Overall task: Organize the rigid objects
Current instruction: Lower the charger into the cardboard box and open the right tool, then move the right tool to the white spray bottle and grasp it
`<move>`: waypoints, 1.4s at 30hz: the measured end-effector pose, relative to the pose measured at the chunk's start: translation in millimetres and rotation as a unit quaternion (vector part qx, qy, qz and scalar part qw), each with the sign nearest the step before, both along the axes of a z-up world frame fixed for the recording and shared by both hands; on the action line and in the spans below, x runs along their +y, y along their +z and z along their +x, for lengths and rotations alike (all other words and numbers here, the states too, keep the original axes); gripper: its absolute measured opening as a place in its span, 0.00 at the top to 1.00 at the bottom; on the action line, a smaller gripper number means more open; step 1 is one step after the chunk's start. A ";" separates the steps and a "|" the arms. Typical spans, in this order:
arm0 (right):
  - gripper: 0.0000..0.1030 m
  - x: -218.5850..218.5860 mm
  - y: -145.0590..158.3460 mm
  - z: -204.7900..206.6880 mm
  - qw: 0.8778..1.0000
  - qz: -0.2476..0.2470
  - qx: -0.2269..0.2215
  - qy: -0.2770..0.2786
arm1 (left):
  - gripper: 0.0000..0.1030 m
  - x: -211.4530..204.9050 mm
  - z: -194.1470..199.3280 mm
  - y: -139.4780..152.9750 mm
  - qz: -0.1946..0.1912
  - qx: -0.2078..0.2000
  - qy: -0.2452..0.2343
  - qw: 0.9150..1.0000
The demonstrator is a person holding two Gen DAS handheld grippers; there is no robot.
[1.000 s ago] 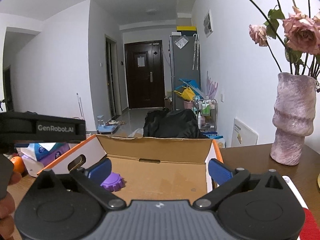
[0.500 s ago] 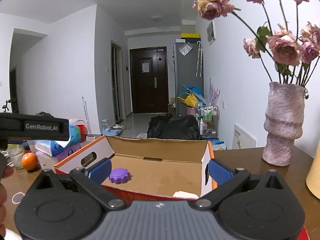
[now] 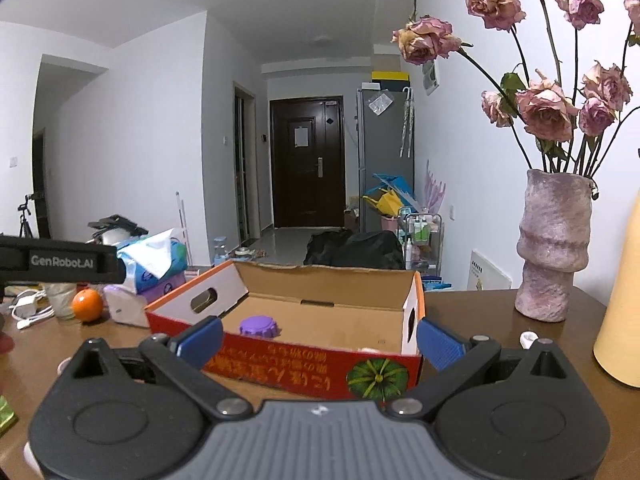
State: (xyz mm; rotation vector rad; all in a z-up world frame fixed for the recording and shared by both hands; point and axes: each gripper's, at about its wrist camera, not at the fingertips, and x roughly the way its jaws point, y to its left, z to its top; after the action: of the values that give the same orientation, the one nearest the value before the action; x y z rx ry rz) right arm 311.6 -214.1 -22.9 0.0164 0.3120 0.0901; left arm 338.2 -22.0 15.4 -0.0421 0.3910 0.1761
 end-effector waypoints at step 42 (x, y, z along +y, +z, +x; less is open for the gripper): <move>0.00 56.8 -16.4 -144.7 0.998 -0.027 0.047 0.044 | 0.00 102.1 -173.7 -31.7 -0.030 0.059 0.050 0.997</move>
State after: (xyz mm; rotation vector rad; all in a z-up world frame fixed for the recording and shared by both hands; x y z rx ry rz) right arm 166.9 -157.3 -39.3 -0.0471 0.4089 0.1690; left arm 164.6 80.1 -16.3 -0.1118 0.5116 0.2666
